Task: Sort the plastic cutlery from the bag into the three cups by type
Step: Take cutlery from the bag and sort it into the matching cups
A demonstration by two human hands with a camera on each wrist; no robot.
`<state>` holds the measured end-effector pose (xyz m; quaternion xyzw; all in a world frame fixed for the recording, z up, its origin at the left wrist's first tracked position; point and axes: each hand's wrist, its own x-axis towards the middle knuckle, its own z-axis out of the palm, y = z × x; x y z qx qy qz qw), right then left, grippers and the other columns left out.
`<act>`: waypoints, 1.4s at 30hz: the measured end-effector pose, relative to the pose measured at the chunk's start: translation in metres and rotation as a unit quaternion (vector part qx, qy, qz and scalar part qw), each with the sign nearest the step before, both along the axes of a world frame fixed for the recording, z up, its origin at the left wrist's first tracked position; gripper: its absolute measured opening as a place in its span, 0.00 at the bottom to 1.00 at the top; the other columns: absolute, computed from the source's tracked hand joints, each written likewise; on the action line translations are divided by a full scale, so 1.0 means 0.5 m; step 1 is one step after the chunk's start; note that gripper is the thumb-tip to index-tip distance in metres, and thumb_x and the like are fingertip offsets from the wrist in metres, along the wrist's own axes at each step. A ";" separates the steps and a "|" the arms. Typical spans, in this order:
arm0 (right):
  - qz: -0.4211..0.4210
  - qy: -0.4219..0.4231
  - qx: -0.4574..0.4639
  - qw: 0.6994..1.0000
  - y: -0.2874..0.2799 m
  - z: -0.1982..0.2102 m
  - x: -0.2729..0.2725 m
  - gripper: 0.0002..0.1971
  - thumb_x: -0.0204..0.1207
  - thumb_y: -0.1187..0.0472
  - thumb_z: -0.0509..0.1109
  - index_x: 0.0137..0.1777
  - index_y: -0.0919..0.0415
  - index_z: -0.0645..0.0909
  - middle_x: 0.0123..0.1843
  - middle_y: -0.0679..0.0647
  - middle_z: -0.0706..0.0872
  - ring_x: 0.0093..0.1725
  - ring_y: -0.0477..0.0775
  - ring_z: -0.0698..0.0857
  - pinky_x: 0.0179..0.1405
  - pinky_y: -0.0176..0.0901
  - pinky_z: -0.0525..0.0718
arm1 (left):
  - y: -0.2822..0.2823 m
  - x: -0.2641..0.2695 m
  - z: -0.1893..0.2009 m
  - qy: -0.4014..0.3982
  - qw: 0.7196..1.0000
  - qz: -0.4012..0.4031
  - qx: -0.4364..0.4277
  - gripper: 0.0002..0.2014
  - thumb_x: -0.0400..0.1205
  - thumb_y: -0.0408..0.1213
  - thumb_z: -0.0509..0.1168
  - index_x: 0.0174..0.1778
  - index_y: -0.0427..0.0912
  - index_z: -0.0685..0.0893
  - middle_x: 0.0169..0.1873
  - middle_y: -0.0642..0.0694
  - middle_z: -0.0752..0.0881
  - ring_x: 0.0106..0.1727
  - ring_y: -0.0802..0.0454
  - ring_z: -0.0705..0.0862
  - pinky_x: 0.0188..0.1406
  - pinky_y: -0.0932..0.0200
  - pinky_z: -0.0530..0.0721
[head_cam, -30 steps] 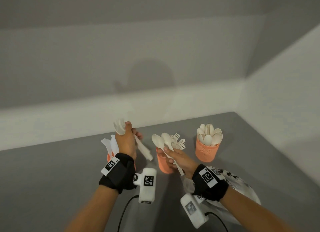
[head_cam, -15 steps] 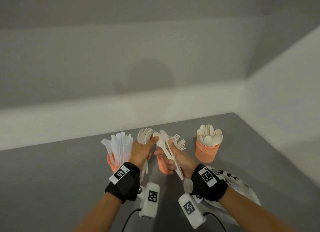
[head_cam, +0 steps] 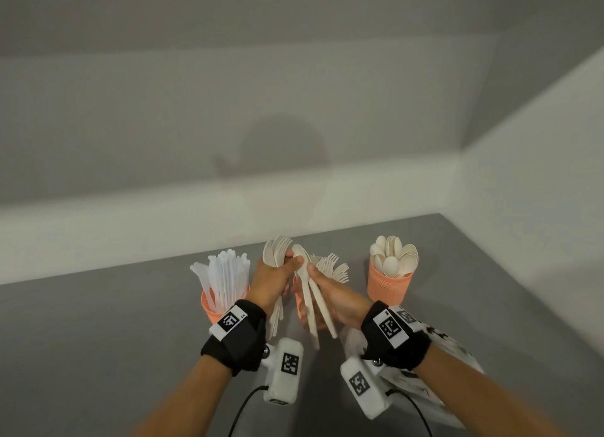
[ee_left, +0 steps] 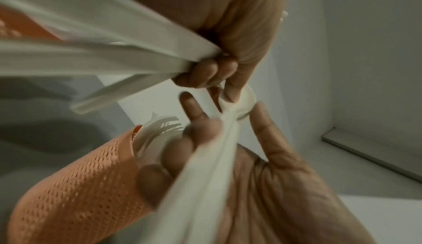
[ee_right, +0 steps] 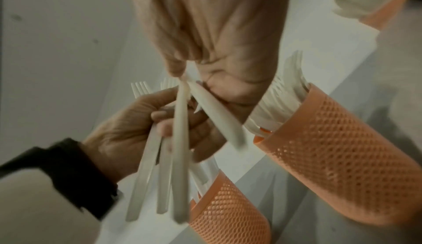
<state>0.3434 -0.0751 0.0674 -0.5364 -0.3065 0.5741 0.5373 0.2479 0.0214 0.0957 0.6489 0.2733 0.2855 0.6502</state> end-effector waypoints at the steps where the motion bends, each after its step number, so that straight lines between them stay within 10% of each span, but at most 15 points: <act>1: -0.040 0.002 0.009 0.999 0.003 0.004 -0.001 0.26 0.79 0.38 0.55 0.53 0.62 0.79 0.35 0.59 0.84 0.31 0.53 0.86 0.40 0.45 0.84 | 0.002 0.005 -0.001 -0.002 1.000 0.021 0.014 0.07 0.80 0.28 0.65 0.37 0.40 0.78 0.18 0.55 0.77 0.14 0.63 0.73 0.15 0.72 0.70; 4: -0.134 -0.007 0.071 0.988 0.009 0.022 -0.001 0.10 0.84 0.64 0.57 0.63 0.63 0.71 0.42 0.62 0.85 0.36 0.51 0.87 0.43 0.41 0.87 | 0.004 0.022 -0.015 0.008 0.996 0.069 0.056 0.05 0.78 0.26 0.66 0.39 0.38 0.79 0.26 0.48 0.80 0.22 0.61 0.78 0.20 0.72 0.74; 7: -0.154 -0.050 0.091 0.983 0.015 0.026 -0.003 0.15 0.82 0.74 0.54 0.66 0.65 0.69 0.36 0.60 0.83 0.29 0.48 0.85 0.36 0.40 0.86 | -0.004 0.037 -0.028 0.009 0.995 0.079 0.057 0.04 0.78 0.28 0.68 0.44 0.35 0.78 0.31 0.45 0.82 0.29 0.56 0.81 0.26 0.65 0.77; 18: -0.416 -0.143 0.142 0.887 -0.059 0.075 0.125 0.16 0.79 0.77 0.51 0.42 0.60 0.76 0.34 0.56 0.80 0.32 0.46 0.82 0.39 0.33 0.83 | 0.033 0.055 -0.023 -0.011 0.991 0.121 -0.049 0.18 0.80 0.46 0.65 0.26 0.44 0.73 0.09 0.53 0.70 0.13 0.60 0.68 0.25 0.60 0.71; 26: -0.512 -0.173 0.184 0.821 -0.110 0.108 0.236 0.11 0.75 0.73 0.55 0.42 0.58 0.74 0.33 0.58 0.80 0.34 0.51 0.83 0.35 0.28 0.83 | 0.048 0.119 0.000 -0.116 0.972 0.171 -0.108 0.18 0.82 0.40 0.61 0.26 0.44 0.69 0.10 0.52 0.69 0.14 0.58 0.69 0.18 0.66 0.71; 35: -0.522 -0.192 0.157 0.816 -0.122 0.051 0.269 0.11 0.75 0.74 0.56 0.40 0.59 0.75 0.26 0.49 0.84 0.30 0.44 0.86 0.39 0.37 0.84 | 0.051 0.150 -0.061 -0.104 0.968 0.219 -0.071 0.19 0.86 0.48 0.55 0.32 0.39 0.72 0.12 0.52 0.73 0.14 0.59 0.72 0.21 0.61 0.73; 42: -0.486 -0.230 0.103 0.837 -0.108 0.008 0.259 0.12 0.76 0.78 0.56 0.39 0.63 0.75 0.38 0.61 0.85 0.39 0.54 0.85 0.42 0.39 0.84 | 0.026 0.145 -0.098 -0.053 0.971 0.231 0.018 0.22 0.86 0.49 0.52 0.39 0.35 0.78 0.31 0.45 0.80 0.33 0.51 0.78 0.37 0.59 0.75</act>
